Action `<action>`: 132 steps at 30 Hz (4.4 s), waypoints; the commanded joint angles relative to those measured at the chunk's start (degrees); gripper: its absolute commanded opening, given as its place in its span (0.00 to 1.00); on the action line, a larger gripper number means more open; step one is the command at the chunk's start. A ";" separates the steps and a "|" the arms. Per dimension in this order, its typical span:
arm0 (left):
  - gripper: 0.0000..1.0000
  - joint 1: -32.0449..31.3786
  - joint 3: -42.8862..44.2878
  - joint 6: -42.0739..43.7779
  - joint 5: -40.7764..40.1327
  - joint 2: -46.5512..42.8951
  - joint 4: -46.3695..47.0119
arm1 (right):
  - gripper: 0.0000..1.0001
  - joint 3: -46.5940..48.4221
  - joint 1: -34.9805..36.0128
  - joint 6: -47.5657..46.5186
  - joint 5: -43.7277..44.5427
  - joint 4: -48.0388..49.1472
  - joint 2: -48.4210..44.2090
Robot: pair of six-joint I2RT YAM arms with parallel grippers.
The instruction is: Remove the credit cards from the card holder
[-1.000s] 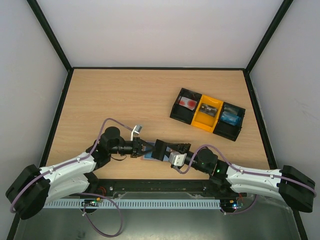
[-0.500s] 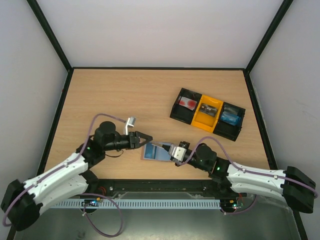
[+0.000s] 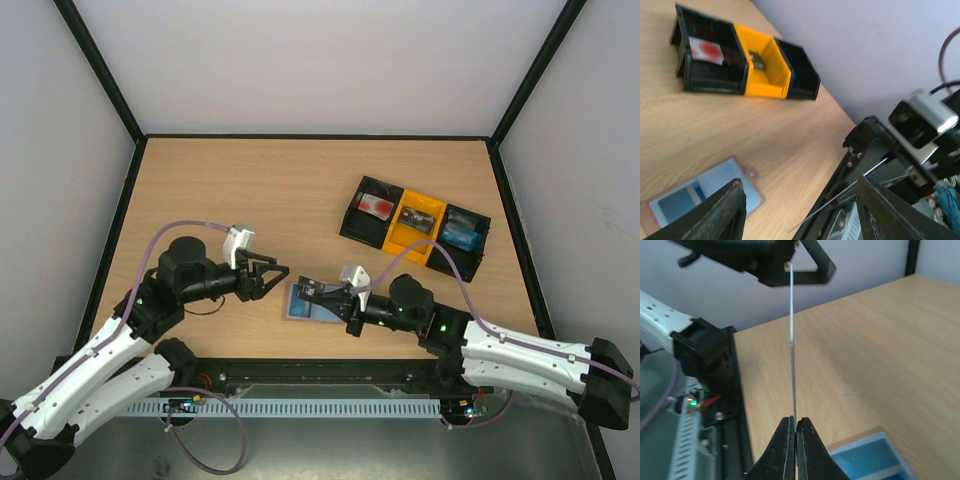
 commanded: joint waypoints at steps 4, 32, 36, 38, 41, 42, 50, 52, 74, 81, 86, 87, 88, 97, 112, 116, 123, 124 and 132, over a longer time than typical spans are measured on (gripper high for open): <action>0.63 0.16 -0.44 7.28 9.59 2.47 -4.05 | 0.02 7.37 0.24 10.65 -16.46 -12.04 8.29; 0.08 -0.11 -5.45 8.57 25.09 11.16 1.48 | 0.03 11.34 0.23 14.88 -14.71 -12.05 12.01; 0.03 -0.11 -6.41 4.85 23.68 10.60 4.88 | 0.08 9.13 0.28 18.29 -8.16 -9.43 10.21; 0.03 -0.11 -7.08 3.02 21.52 10.05 6.93 | 0.20 7.78 0.27 21.14 -2.78 -7.85 8.85; 0.03 -0.07 -7.97 -0.11 17.79 9.90 10.04 | 0.34 4.99 0.26 28.14 5.21 -3.87 6.26; 0.03 -0.05 -8.37 -1.41 16.86 10.07 11.30 | 0.38 3.96 0.30 31.81 7.76 -2.54 5.43; 0.03 -0.02 -12.54 -13.03 7.27 11.08 25.26 | 0.59 -4.80 0.22 53.18 18.62 10.62 2.18; 0.03 -0.02 -13.10 -15.19 3.46 11.88 27.48 | 0.66 -7.66 0.29 59.82 21.28 14.06 1.75; 0.03 -6.68 -25.70 -38.73 -14.98 18.76 76.14 | 0.38 -4.10 0.33 67.51 18.44 35.19 13.35; 0.03 -7.49 -27.86 -38.85 -17.60 19.96 82.91 | 0.34 -3.91 0.31 69.00 17.42 33.70 11.75; 0.03 -8.05 -27.54 -38.79 -17.80 21.89 85.65 | 0.32 -3.44 0.31 69.80 14.99 33.78 13.44; 0.03 -8.15 -27.47 -38.77 -17.79 22.27 85.83 | 0.30 -3.47 0.31 69.96 14.47 34.56 13.97; 0.03 -8.23 -27.41 -38.74 -17.83 22.67 85.97 | 0.27 -3.49 0.27 70.11 13.91 35.22 14.48; 0.03 -8.53 -27.71 -37.76 -18.74 23.39 86.01 | 0.09 -4.15 0.31 70.26 12.72 37.66 14.87; 0.76 -8.41 -27.14 -35.10 -18.62 17.90 73.44 | 0.02 -3.66 0.23 59.62 19.75 18.90 3.01; 1.00 -8.40 -24.00 -29.13 -20.09 12.12 57.00 | 0.02 -2.31 -0.22 54.79 21.20 10.16 -1.41; 1.00 -8.33 -18.03 -19.78 -24.76 2.59 31.98 | 0.02 2.23 -4.76 48.54 19.45 -3.63 -2.14; 1.00 -8.35 -16.62 -17.14 -25.15 1.39 28.61 | 0.02 2.71 -6.18 47.55 18.95 -5.08 -2.29; 1.00 -8.33 -6.59 -1.67 -23.64 -1.23 6.05 | 0.02 11.77 -19.13 36.81 15.61 -20.90 -0.36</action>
